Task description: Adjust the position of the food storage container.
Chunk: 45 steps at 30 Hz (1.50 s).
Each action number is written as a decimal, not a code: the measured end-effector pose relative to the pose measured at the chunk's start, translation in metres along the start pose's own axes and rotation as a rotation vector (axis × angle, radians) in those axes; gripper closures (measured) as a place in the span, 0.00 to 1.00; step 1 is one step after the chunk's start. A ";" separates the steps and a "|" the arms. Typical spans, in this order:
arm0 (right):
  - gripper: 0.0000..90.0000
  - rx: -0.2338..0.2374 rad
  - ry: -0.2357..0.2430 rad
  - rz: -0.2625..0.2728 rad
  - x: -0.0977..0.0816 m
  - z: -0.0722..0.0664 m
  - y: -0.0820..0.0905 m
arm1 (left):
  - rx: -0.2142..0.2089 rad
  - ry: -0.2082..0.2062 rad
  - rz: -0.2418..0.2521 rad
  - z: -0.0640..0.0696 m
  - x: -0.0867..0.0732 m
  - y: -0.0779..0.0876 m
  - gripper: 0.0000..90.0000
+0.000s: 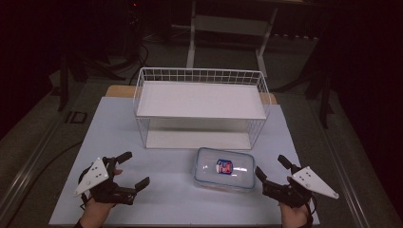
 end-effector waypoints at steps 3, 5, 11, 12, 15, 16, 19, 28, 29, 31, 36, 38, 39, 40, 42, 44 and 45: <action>0.13 0.007 -0.028 -0.011 0.000 0.004 -0.005 | -0.005 0.000 -0.005 0.000 -0.001 -0.001 0.00; 0.13 0.021 -0.036 -0.008 0.000 0.007 -0.009 | -0.009 0.001 -0.007 0.000 -0.001 -0.001 0.00; 0.22 0.017 -0.004 -0.067 -0.006 0.014 -0.020 | -0.015 0.002 -0.011 0.000 -0.002 -0.002 0.00; 0.25 0.016 0.016 -0.093 -0.009 0.014 -0.022 | -0.016 0.002 -0.013 0.000 -0.002 -0.002 0.00; 0.41 0.017 0.036 -0.137 -0.017 0.014 -0.024 | -0.026 0.004 -0.017 0.000 -0.003 -0.003 0.00; 0.41 0.005 0.045 -0.154 -0.020 0.015 -0.024 | -0.031 0.002 -0.018 0.001 -0.003 -0.004 0.00; 0.65 -0.015 0.050 -0.181 -0.025 0.016 -0.024 | -0.037 -0.001 -0.018 0.002 -0.003 -0.004 0.00; 1.00 -0.066 0.026 -0.379 -0.045 0.020 -0.033 | -0.039 -0.004 -0.020 0.002 -0.004 -0.004 0.00; 1.00 -0.069 0.021 -0.391 -0.046 0.020 -0.036 | -0.039 -0.004 -0.022 0.002 -0.004 -0.004 0.00; 1.00 -0.035 -0.011 -0.427 -0.049 0.017 -0.046 | -0.042 -0.006 -0.024 0.003 -0.004 -0.004 0.00; 1.00 0.067 0.018 -0.434 -0.046 0.000 -0.078 | -0.048 -0.015 -0.033 0.004 -0.005 -0.005 0.00; 1.00 0.108 0.007 -0.409 -0.044 -0.003 -0.085 | -0.050 -0.014 -0.035 0.004 -0.005 -0.006 0.00; 1.00 0.112 0.018 -0.409 -0.043 -0.005 -0.088 | -0.051 -0.015 -0.039 0.004 -0.006 -0.006 0.00; 1.00 0.113 0.019 -0.406 -0.042 -0.007 -0.091 | -0.051 -0.016 -0.041 0.004 -0.006 -0.007 0.00; 1.00 0.133 0.012 -0.395 -0.041 -0.009 -0.093 | -0.051 -0.013 -0.043 0.005 -0.007 -0.007 0.00; 1.00 0.149 0.013 -0.390 -0.039 -0.013 -0.098 | -0.052 -0.015 -0.042 0.005 -0.007 -0.008 0.00; 1.00 0.156 0.015 -0.389 -0.039 -0.015 -0.100 | -0.052 -0.015 -0.042 0.005 -0.007 -0.008 0.00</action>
Point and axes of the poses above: each handheld gripper's, and its own axes: y roughly backward along the jaws, x roughly out of its top, z roughly to its right, the point moved 2 cm from there along -y, roughly forward along the jaws, and after that the axes turned 12 degrees about y, right-handed, at the moved point
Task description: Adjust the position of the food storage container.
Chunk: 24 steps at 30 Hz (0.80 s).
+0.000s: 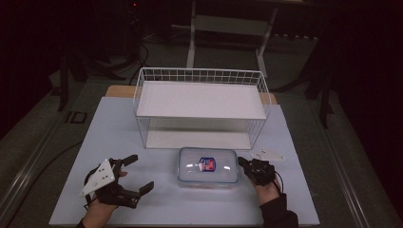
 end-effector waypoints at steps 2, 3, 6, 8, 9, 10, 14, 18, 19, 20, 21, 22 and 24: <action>1.00 0.007 0.003 0.002 0.003 -0.002 -0.004 | -0.001 -0.001 -0.002 0.000 0.000 0.000 0.00; 1.00 0.008 0.007 0.004 0.004 -0.003 -0.005 | 0.004 -0.002 -0.009 -0.001 0.000 -0.001 0.00; 1.00 0.018 0.008 0.010 0.008 -0.005 -0.011 | 0.001 -0.005 -0.018 0.000 -0.001 -0.001 0.00; 1.00 0.024 0.005 0.012 0.010 -0.007 -0.014 | -0.002 -0.006 -0.016 0.000 -0.001 -0.001 0.00; 1.00 0.026 0.008 0.014 0.012 -0.008 -0.016 | -0.003 -0.005 -0.015 0.000 -0.001 -0.001 0.00; 1.00 0.029 0.007 0.015 0.013 -0.009 -0.018 | -0.004 -0.003 -0.014 0.000 -0.001 -0.001 0.00; 1.00 0.061 0.010 0.019 0.018 -0.014 -0.024 | -0.002 0.000 -0.016 -0.001 -0.002 -0.001 0.00; 1.00 0.063 0.007 0.034 0.021 -0.017 -0.024 | -0.002 0.002 -0.013 -0.002 -0.002 -0.001 0.00; 1.00 0.060 0.011 0.044 0.023 -0.018 -0.021 | -0.003 0.003 -0.011 -0.002 -0.002 -0.001 0.00; 1.00 0.055 0.024 0.058 0.025 -0.019 -0.017 | -0.002 0.003 -0.011 -0.002 -0.001 -0.001 0.00; 1.00 0.050 0.032 0.075 0.027 -0.020 -0.013 | -0.002 0.003 -0.011 -0.002 -0.001 -0.001 0.00; 1.00 0.058 0.031 0.091 0.029 -0.022 -0.009 | -0.002 0.004 -0.011 -0.002 -0.001 -0.001 0.00; 1.00 0.087 0.036 0.116 0.030 -0.029 -0.002 | 0.000 0.000 -0.013 -0.002 -0.001 -0.001 0.00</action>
Point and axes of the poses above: each handheld gripper's, and its own axes: y roughly backward along the jaws, x roughly out of its top, z roughly to its right, the point moved 2 cm from there along -y, roughly forward along the jaws, and after that the axes turned 12 degrees about y, right-handed, at the moved point
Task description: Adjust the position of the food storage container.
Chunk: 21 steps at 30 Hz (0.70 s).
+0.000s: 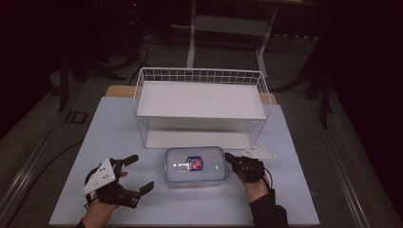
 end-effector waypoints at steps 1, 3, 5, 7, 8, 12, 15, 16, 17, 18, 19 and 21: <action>1.00 0.016 0.010 0.013 0.001 -0.006 0.003 | -0.001 0.000 0.002 0.000 0.000 0.000 0.00; 1.00 0.066 0.027 0.026 0.002 -0.022 0.007 | -0.001 0.001 0.000 0.000 0.000 0.000 0.00; 1.00 0.086 0.029 0.029 0.003 -0.026 0.008 | -0.001 0.002 0.001 0.000 0.000 0.000 0.00; 1.00 0.173 0.022 0.031 0.003 -0.046 0.006 | 0.002 0.001 0.000 0.000 0.000 -0.001 0.00; 1.00 0.200 0.020 0.028 0.003 -0.053 0.005 | 0.004 0.001 0.000 -0.001 0.000 -0.001 0.00; 1.00 0.294 0.042 0.000 0.000 -0.080 -0.006 | 0.006 0.006 0.001 -0.001 0.000 -0.001 0.00; 1.00 0.324 0.073 -0.025 -0.002 -0.095 -0.017 | 0.006 0.003 0.000 -0.001 -0.001 -0.001 0.00; 1.00 0.331 0.083 -0.032 -0.003 -0.098 -0.020 | 0.006 0.002 -0.001 -0.001 -0.001 -0.001 0.00; 1.00 0.336 0.094 -0.039 -0.003 -0.101 -0.023 | 0.005 0.003 0.000 -0.001 0.000 -0.001 0.00; 1.00 0.335 0.109 -0.047 -0.004 -0.104 -0.027 | 0.005 0.003 0.000 -0.001 0.000 -0.001 0.00; 1.00 0.342 0.114 -0.051 -0.004 -0.105 -0.031 | 0.004 0.003 0.001 -0.001 0.000 0.000 0.00; 1.00 0.350 0.129 -0.051 -0.003 -0.109 -0.034 | 0.005 0.002 0.000 -0.001 0.000 0.000 0.00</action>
Point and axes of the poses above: each handheld gripper's, and its own axes: y roughly backward along the jaws, x roughly out of its top, z roughly to its right, the point moved 2 cm from there along -y, roughly forward along the jaws, and after that the axes turned 12 degrees about y, right-handed, at the moved point
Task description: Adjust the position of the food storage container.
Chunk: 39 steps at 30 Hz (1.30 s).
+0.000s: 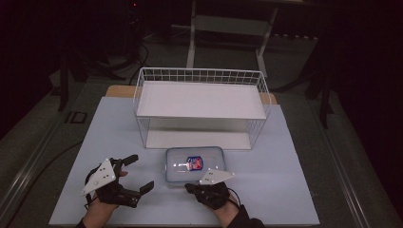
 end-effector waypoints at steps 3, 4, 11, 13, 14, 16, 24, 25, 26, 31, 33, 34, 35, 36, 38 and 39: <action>1.00 0.000 0.014 0.007 0.003 0.000 -0.003 | 0.000 0.002 -0.001 0.000 0.000 0.000 0.00; 1.00 0.000 0.014 0.009 0.004 0.001 -0.004 | 0.000 0.000 -0.001 0.000 0.000 0.000 0.00; 1.00 -0.014 0.016 0.013 0.007 0.005 -0.012 | 0.000 0.001 -0.006 0.000 -0.001 -0.001 0.00; 1.00 -0.009 -0.011 0.016 0.008 0.006 -0.011 | 0.000 -0.001 -0.008 0.000 -0.001 -0.001 0.00; 1.00 -0.003 -0.017 0.023 0.009 0.006 -0.009 | 0.001 -0.001 -0.007 -0.001 -0.001 0.000 0.00; 0.99 -0.005 -0.014 0.040 0.011 0.006 -0.003 | 0.002 0.005 -0.003 -0.001 0.000 0.000 0.00; 0.56 -0.081 -0.031 0.173 0.021 0.017 0.037 | 0.027 0.019 -0.002 -0.002 0.001 0.001 0.00; 0.46 -0.095 -0.034 0.188 0.022 0.019 0.042 | 0.046 0.009 -0.009 -0.002 0.001 0.000 0.00; 0.38 -0.107 -0.038 0.201 0.023 0.021 0.046 | 0.056 0.000 -0.015 0.000 0.002 0.000 0.00; 0.12 -0.109 -0.036 0.277 0.023 0.031 0.068 | 0.054 0.018 -0.049 0.005 0.007 -0.004 0.00; 0.12 -0.168 -0.012 0.270 0.020 0.032 0.077 | 0.032 0.063 -0.068 0.006 0.010 -0.006 0.00; 0.12 -0.192 0.005 0.269 0.018 0.032 0.082 | 0.029 0.074 -0.081 0.007 0.011 -0.008 0.00; 0.12 -0.216 0.023 0.271 0.016 0.033 0.087 | 0.022 0.090 -0.108 0.006 0.012 -0.010 0.00; 0.12 -0.244 0.039 0.261 0.014 0.034 0.094 | 0.021 0.100 -0.116 0.006 0.012 -0.011 0.00; 0.14 -0.269 0.062 0.261 0.011 0.034 0.101 | 0.015 0.146 -0.148 0.003 0.013 -0.016 0.00; 0.15 -0.284 0.075 0.262 0.009 0.034 0.106 | 0.007 0.175 -0.159 0.002 0.014 -0.019 0.00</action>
Point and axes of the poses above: each handheld gripper's, and its own axes: y roughly backward along the jaws, x roughly out of its top, z roughly to its right, the point moved 2 cm from there along -y, roughly forward along the jaws, and after that the axes turned 12 degrees about y, right-handed, at the moved point
